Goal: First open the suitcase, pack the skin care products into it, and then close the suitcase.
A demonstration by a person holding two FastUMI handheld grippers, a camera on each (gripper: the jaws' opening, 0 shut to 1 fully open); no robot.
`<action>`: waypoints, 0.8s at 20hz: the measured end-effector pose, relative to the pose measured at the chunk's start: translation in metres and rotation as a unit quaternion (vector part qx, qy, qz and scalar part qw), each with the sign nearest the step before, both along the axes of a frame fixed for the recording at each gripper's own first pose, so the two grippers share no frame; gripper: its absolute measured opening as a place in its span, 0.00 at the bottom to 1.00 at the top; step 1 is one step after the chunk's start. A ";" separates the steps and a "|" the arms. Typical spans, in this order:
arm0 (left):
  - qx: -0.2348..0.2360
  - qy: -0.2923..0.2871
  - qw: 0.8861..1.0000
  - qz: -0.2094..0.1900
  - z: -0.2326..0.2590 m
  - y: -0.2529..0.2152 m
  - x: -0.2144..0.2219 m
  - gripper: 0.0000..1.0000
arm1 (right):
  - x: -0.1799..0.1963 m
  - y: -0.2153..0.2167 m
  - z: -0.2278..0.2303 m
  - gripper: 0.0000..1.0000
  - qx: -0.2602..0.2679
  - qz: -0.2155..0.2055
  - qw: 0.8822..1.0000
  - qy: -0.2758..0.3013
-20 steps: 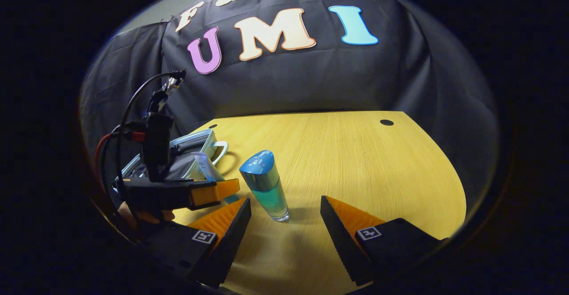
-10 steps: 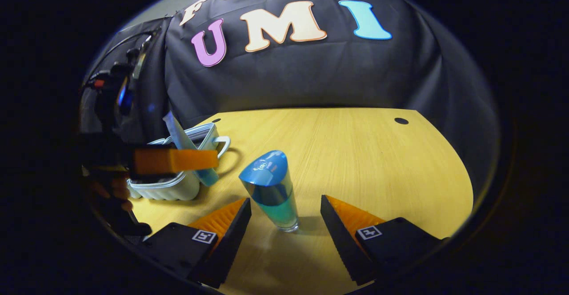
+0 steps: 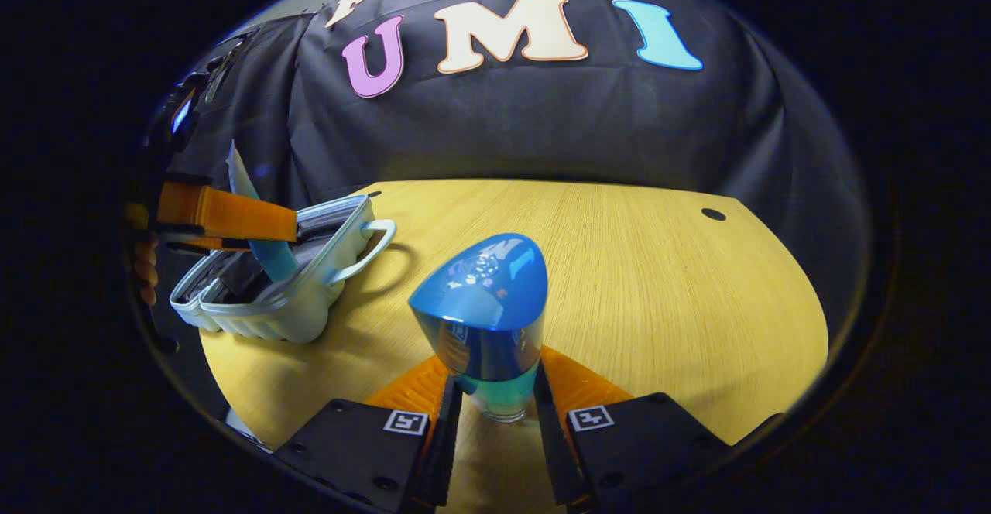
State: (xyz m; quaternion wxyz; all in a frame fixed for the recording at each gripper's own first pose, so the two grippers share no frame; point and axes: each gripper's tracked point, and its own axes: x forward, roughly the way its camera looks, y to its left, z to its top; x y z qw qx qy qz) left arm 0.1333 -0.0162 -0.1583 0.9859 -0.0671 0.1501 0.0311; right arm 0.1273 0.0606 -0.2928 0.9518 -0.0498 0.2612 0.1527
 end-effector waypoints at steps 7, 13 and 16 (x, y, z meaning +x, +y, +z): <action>-0.011 0.033 0.998 0.052 0.015 0.082 -0.027 0.41 | -0.005 0.000 0.001 0.44 -0.020 -0.007 1.000 0.013; -0.026 0.181 0.982 0.040 -0.037 0.130 -0.038 0.41 | -0.015 0.021 0.031 0.41 -0.006 -0.014 1.000 0.020; -0.061 0.240 0.969 0.028 -0.061 0.130 -0.040 0.41 | -0.019 0.042 0.052 0.41 0.000 -0.008 1.000 0.016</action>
